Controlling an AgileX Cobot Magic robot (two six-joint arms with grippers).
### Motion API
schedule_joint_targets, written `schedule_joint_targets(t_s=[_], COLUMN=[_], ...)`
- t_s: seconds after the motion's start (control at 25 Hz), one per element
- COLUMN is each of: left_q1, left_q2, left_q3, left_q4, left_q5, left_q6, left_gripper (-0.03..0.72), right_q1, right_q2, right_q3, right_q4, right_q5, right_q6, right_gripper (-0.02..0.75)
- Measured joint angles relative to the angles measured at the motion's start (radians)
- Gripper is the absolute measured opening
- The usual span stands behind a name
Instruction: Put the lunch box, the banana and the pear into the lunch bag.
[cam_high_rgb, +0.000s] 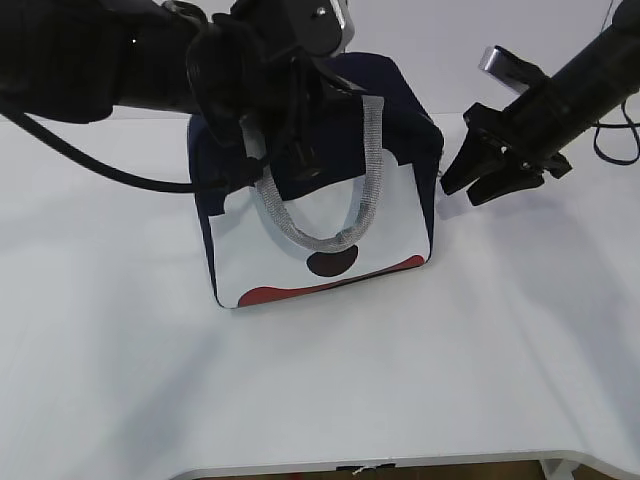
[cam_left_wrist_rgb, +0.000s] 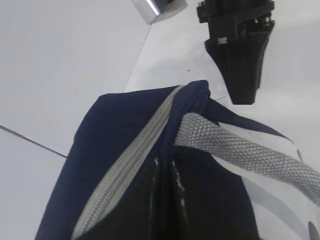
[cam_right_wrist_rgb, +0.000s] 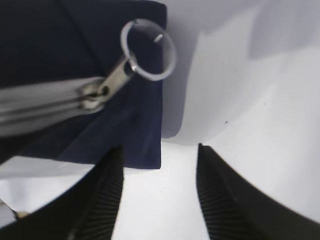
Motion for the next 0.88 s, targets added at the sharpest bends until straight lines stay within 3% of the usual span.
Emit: schedule_joint_targets(t_s=[0.2,0.56,0.88], left_q1=[0.0,0.0,0.0], left_q2=[0.0,0.0,0.0], left_q3=[0.0,0.0,0.0], left_q4=[0.0,-0.004,-0.004], left_q5=[0.029,0.071,0.119], left_q6=[0.0,0.0,0.0], left_gripper=[-0.009,-0.009,0.017], right_q1=[0.0,-0.002,-0.002], right_q2=[-0.052,-0.069,-0.078], right_q3=[0.0,-0.002,-0.002], right_q4=[-0.047,-0.172,-0.17], right_q5=[0.0,0.0,0.0], right_q6=[-0.267,-0.705,-1.038], right_gripper=[0.465,0.473,0.474])
